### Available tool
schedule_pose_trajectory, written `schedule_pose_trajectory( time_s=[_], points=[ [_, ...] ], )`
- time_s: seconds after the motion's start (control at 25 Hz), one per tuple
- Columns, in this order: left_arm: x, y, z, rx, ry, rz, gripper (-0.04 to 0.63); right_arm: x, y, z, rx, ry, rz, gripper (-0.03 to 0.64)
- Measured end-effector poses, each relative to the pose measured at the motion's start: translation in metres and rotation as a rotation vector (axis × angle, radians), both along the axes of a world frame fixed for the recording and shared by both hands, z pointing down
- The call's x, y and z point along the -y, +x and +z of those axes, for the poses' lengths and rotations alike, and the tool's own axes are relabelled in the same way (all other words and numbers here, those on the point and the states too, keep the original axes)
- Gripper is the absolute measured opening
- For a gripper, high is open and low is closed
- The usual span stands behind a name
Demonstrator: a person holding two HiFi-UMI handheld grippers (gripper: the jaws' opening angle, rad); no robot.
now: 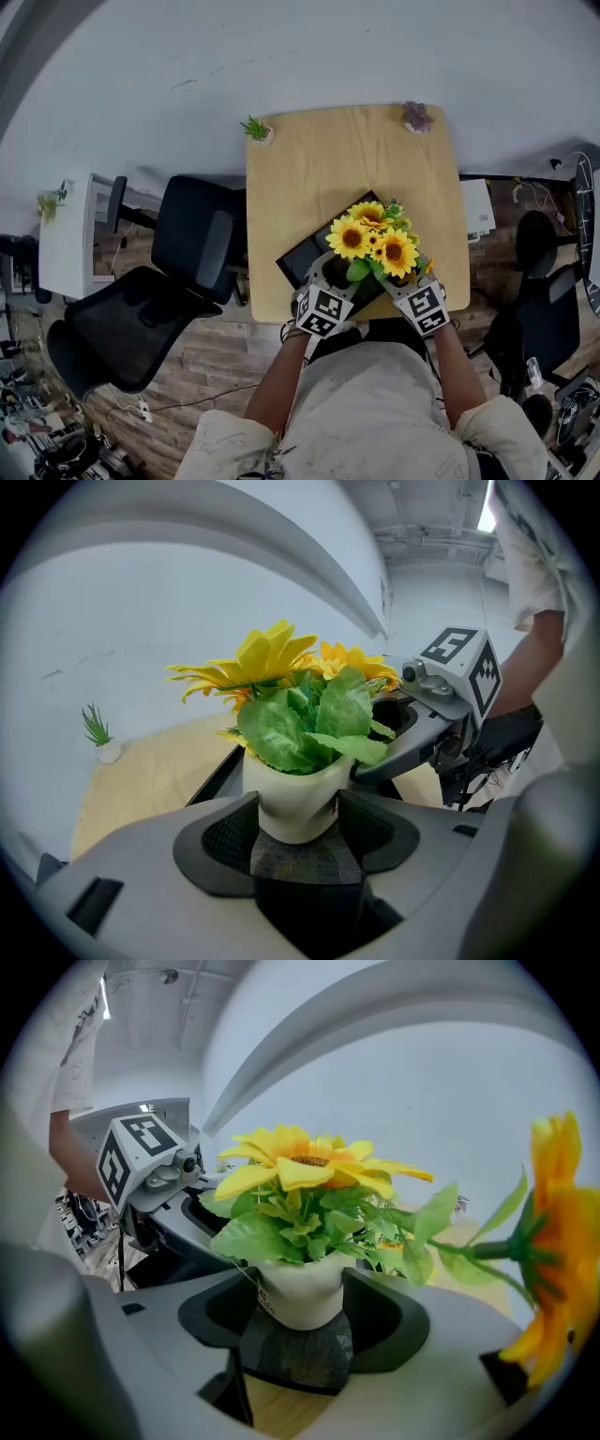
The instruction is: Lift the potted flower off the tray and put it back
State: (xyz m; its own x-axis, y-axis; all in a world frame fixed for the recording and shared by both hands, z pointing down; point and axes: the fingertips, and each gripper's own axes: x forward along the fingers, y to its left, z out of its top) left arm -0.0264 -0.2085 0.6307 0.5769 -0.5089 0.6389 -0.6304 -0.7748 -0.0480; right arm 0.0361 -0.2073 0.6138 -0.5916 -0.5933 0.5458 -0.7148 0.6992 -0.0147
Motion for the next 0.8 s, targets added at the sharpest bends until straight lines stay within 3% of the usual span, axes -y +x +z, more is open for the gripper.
schedule_pose_trajectory(
  time_s=[0.44,0.8],
  points=[
    [-0.004,-0.006,0.003,0.012,0.001,-0.023,0.262,0.0,-0.001,-0.003,0.015,0.02,0.011,0.299],
    [-0.017,-0.013,0.0,-0.001,-0.001,-0.056,0.262,-0.023,-0.004,0.006,-0.002,-0.029,-0.001,0.299]
  ],
)
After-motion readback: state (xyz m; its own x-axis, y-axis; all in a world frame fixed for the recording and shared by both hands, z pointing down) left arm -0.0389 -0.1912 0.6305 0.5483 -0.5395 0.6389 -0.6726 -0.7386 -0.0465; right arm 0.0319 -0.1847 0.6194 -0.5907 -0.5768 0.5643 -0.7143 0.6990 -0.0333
